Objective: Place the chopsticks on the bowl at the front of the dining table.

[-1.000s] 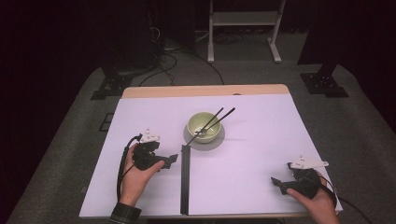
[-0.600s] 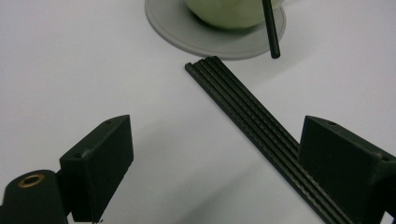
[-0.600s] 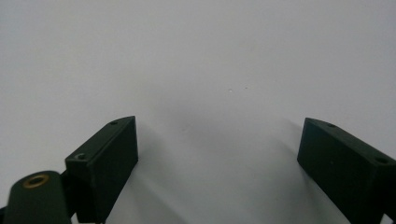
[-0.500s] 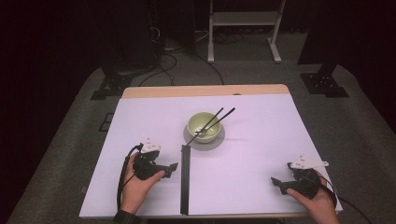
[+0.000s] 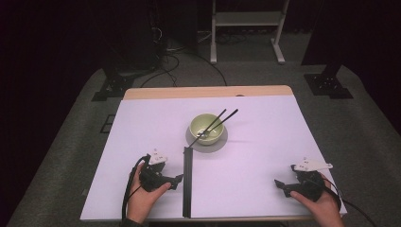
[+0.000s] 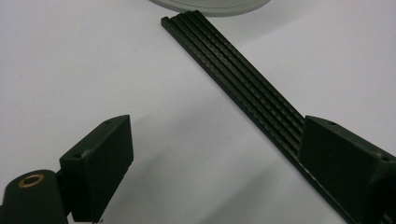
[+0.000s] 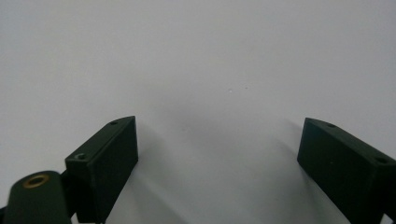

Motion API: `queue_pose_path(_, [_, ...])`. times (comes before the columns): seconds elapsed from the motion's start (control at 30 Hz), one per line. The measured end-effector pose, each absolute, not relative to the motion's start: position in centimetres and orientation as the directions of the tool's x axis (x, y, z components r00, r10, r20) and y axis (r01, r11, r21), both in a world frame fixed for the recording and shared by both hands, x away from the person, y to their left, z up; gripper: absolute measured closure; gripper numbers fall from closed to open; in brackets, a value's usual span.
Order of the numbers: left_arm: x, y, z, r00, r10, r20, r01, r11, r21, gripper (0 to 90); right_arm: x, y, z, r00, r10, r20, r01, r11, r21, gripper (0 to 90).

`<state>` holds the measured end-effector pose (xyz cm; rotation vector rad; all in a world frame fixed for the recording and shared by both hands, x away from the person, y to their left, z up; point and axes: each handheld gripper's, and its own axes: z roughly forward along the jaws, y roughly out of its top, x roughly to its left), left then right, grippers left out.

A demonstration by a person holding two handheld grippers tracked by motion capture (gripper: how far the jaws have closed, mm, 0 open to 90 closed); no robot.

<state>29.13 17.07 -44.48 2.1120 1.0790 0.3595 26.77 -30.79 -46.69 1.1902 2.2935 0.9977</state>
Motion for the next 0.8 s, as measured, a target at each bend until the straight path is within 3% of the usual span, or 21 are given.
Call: queue_pose_path(0.8, [28.5, 15.4, -45.5, 0.615, 0.788, -0.032, 0.586, -0.429, 0.688, 9.5, 26.8, -30.8, -46.7, -0.575, 0.818, -0.002, 0.556, 0.393, 0.732, 10.6])
